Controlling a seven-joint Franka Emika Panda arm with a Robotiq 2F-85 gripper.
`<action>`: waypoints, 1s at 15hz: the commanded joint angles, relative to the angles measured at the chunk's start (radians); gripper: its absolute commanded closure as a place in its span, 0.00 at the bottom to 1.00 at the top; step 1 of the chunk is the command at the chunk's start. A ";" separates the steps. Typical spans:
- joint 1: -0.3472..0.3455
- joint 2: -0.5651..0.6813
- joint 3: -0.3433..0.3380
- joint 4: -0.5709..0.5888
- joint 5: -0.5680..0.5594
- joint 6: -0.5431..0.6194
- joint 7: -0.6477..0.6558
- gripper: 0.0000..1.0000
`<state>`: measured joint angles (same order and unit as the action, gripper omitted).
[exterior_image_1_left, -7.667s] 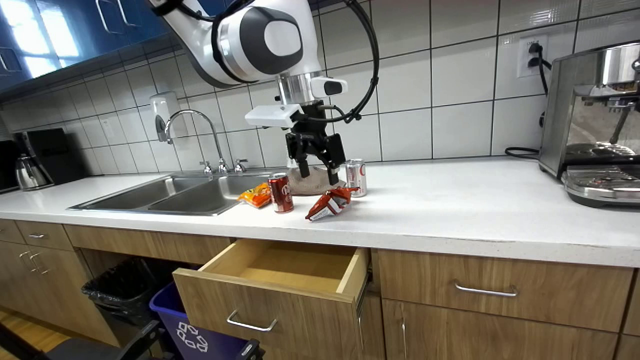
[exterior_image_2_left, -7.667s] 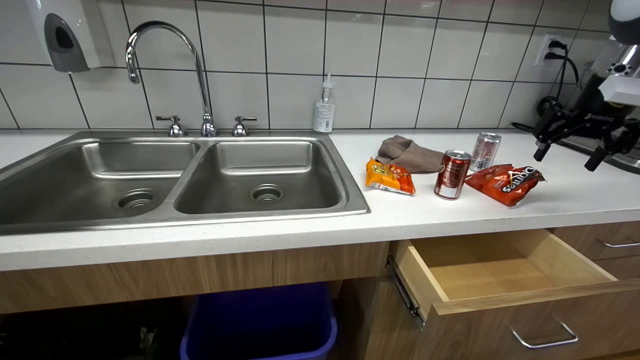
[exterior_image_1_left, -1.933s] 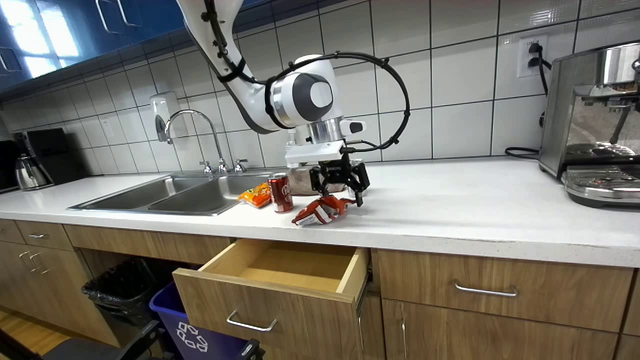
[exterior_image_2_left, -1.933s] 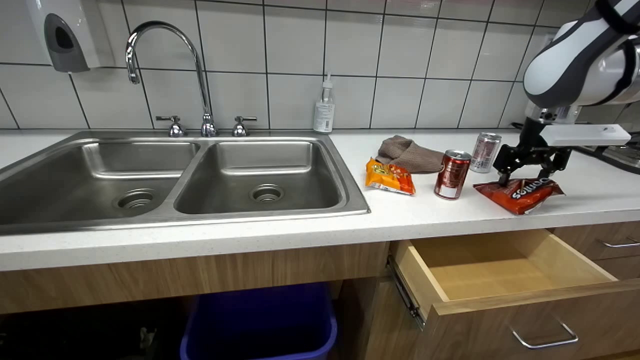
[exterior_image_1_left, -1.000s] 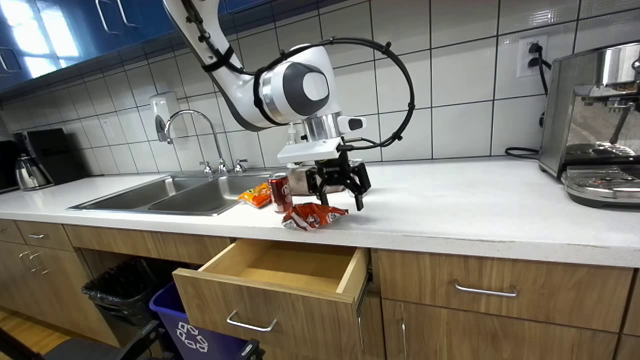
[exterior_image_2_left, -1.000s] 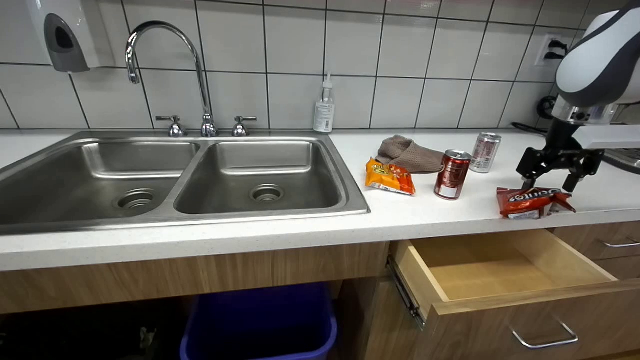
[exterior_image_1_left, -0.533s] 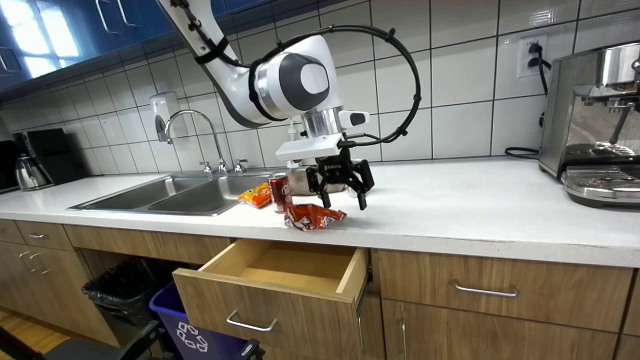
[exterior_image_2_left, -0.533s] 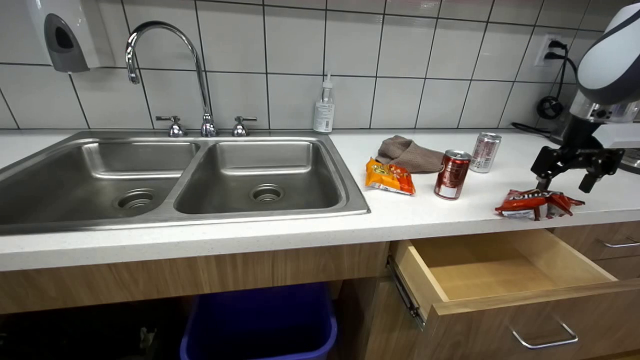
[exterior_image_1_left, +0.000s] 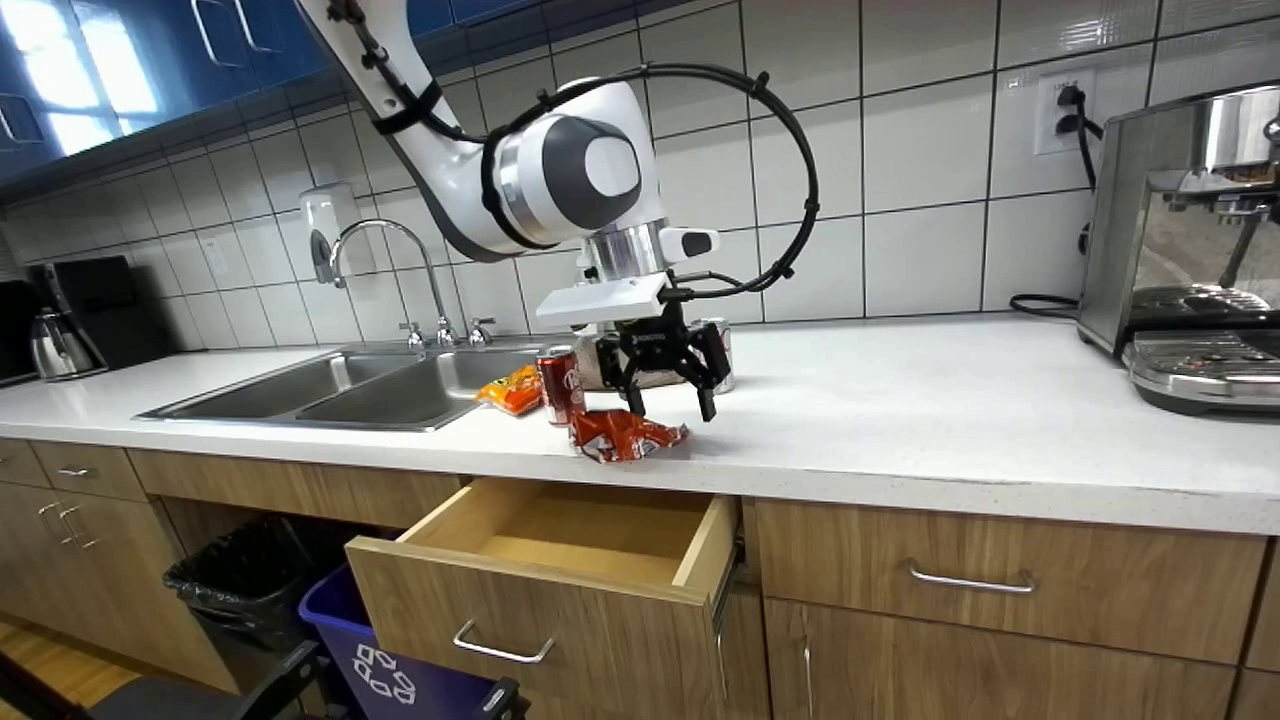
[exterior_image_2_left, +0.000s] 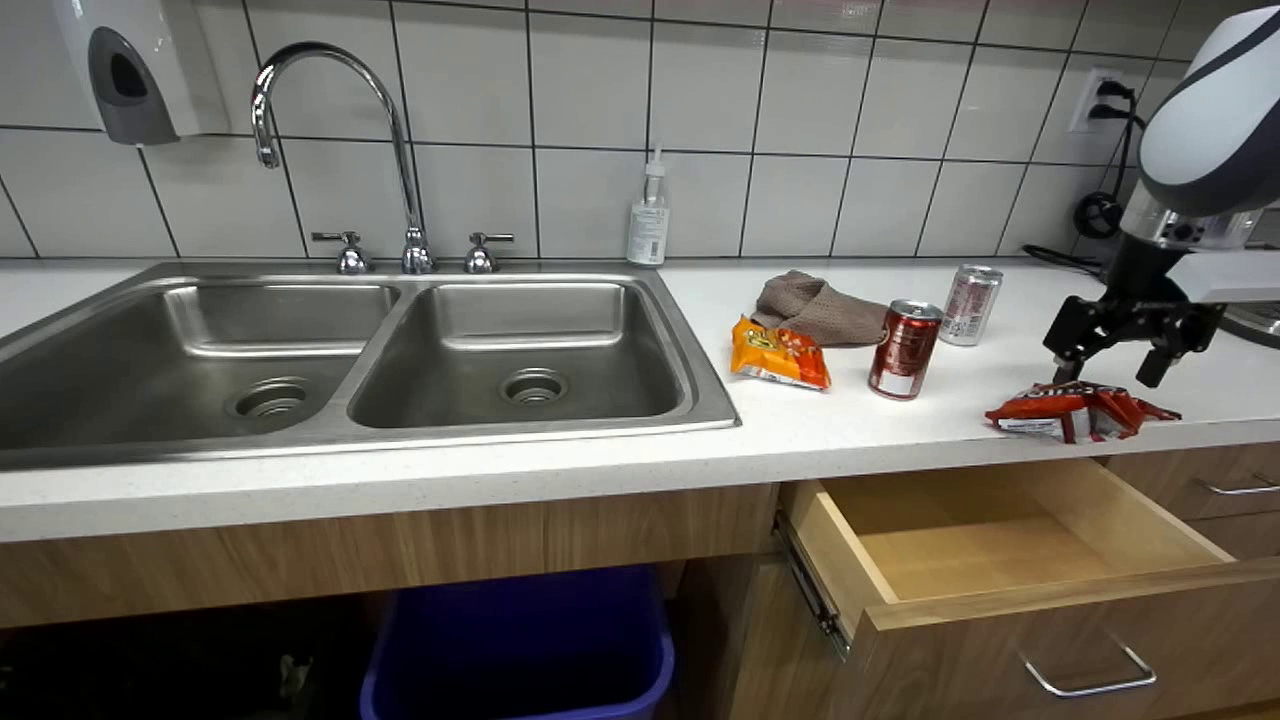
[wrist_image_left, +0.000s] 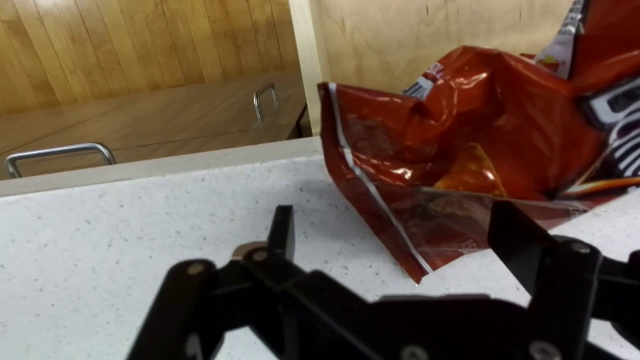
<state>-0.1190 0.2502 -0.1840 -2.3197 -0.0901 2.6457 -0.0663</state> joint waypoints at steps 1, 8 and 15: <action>0.010 -0.017 0.020 0.003 -0.016 0.021 0.021 0.00; 0.038 0.014 0.042 0.015 -0.016 0.043 0.019 0.00; 0.037 0.014 0.064 -0.001 -0.019 0.043 -0.014 0.00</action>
<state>-0.0768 0.2728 -0.1259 -2.3148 -0.0901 2.6859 -0.0727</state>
